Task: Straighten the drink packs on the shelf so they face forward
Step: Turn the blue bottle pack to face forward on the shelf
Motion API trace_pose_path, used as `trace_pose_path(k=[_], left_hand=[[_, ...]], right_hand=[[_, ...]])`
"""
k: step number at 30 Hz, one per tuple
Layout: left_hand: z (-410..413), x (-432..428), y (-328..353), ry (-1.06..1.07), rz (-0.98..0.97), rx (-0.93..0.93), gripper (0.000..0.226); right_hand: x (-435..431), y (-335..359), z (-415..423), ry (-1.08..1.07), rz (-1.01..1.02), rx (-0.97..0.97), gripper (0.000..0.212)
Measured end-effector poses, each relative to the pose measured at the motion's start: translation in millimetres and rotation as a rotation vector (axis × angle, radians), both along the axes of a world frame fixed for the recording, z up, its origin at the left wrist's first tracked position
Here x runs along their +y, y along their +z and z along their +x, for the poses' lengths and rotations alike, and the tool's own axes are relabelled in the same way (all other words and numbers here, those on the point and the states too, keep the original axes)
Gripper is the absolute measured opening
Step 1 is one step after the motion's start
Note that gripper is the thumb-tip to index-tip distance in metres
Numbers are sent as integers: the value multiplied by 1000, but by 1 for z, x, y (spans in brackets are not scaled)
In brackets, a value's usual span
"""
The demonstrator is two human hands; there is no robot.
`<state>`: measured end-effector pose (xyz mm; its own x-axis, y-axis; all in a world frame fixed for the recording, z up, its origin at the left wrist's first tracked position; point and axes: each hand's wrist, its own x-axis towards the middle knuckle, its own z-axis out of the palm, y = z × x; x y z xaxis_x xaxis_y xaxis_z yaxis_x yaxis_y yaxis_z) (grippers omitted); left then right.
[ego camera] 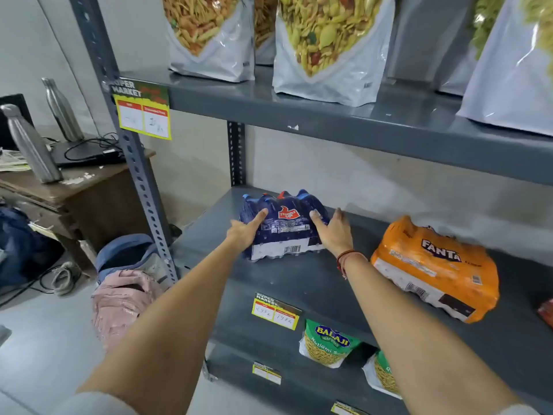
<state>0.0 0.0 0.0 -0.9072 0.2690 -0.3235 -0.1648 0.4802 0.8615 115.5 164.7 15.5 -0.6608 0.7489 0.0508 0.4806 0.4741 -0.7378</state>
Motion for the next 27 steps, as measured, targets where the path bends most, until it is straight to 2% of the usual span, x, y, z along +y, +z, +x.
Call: trace_pose_path(k=[3, 6, 13, 16, 18, 20, 23, 27], left_hand=[[-4, 11, -2, 71, 68, -24, 78], [-11, 12, -12, 114, 171, -43, 66], [-2, -3, -27, -55, 439, 65, 40], [11, -16, -35, -171, 501, 233, 51], [14, -25, -48, -239, 458, 347, 68], [13, -32, -59, -280, 373, 430, 76], [7, -31, -63, -301, 173, 536, 71], [6, -18, -61, -186, 40, 528, 70]], right_hand=[[13, -8, -10, -34, -277, -17, 73], [20, -20, -13, -52, -422, 83, 57], [-3, -55, 16, -13, -440, 423, 45], [-12, -62, 40, 47, -365, 466, 41], [-11, -70, 53, 91, -323, 434, 48], [-8, -74, 62, 120, -253, 372, 55], [-7, -80, 63, 117, -154, 275, 58], [-12, -77, 59, 58, -39, 256, 56]])
